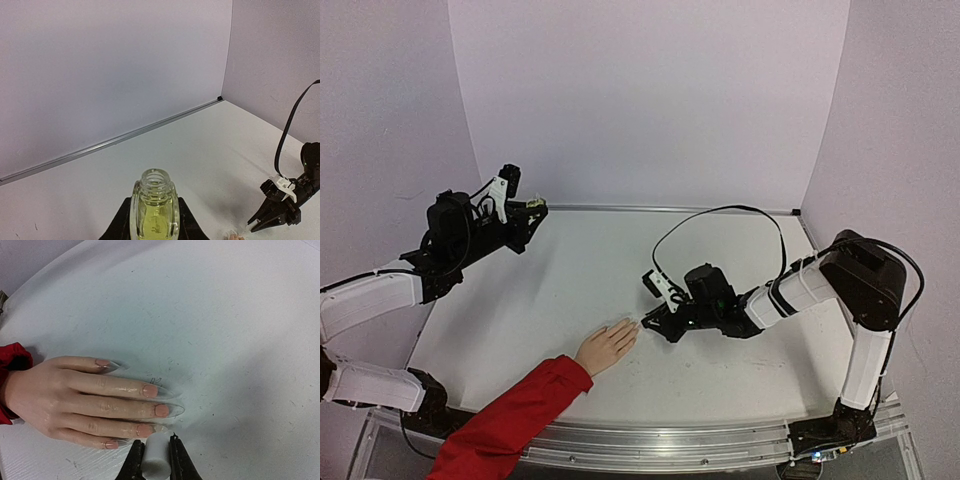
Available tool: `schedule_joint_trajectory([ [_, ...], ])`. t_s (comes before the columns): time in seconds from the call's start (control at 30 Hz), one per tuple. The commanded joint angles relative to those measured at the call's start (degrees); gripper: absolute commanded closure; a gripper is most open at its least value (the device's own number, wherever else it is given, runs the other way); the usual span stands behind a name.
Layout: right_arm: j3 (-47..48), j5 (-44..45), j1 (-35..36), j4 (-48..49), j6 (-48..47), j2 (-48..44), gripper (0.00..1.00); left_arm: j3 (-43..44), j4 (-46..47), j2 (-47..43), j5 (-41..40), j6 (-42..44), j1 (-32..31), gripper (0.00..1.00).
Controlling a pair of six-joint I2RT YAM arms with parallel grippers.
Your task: Paint the nails
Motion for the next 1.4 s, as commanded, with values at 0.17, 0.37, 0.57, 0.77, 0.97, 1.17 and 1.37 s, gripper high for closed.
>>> schedule_joint_trajectory([
  [0.17, 0.1, 2.0, 0.4, 1.0, 0.0, -2.5, 1.00, 1.5, 3.8, -1.0, 0.8, 0.5, 0.3, 1.00],
  [0.37, -1.5, 0.3, 0.4, 2.5, -0.2, -4.0, 1.00, 1.3, 3.8, -1.5, 0.8, 0.4, 0.3, 1.00],
  [0.57, -1.2, -2.2, 0.4, 2.4, -0.3, -3.4, 1.00, 1.3, 3.8, -1.6, 0.7, 0.3, 0.3, 1.00],
  [0.77, -0.5, -3.6, 0.5, 2.0, -0.4, -2.4, 1.00, 1.4, 3.8, -1.1, 0.8, 0.3, 0.4, 1.00],
  [0.97, 0.2, -4.1, 0.5, 1.5, -0.4, -1.4, 1.00, 1.4, 3.8, -0.8, 0.8, 0.4, 0.3, 1.00],
  [1.17, 0.6, -4.0, 0.6, 1.1, -0.6, -0.7, 1.00, 1.5, 3.8, -0.6, 0.9, 0.5, 0.4, 1.00],
  [1.37, 1.3, -3.5, 0.6, 0.2, -0.6, 0.0, 1.00, 1.5, 3.8, -0.4, 1.0, 0.5, 0.3, 1.00],
])
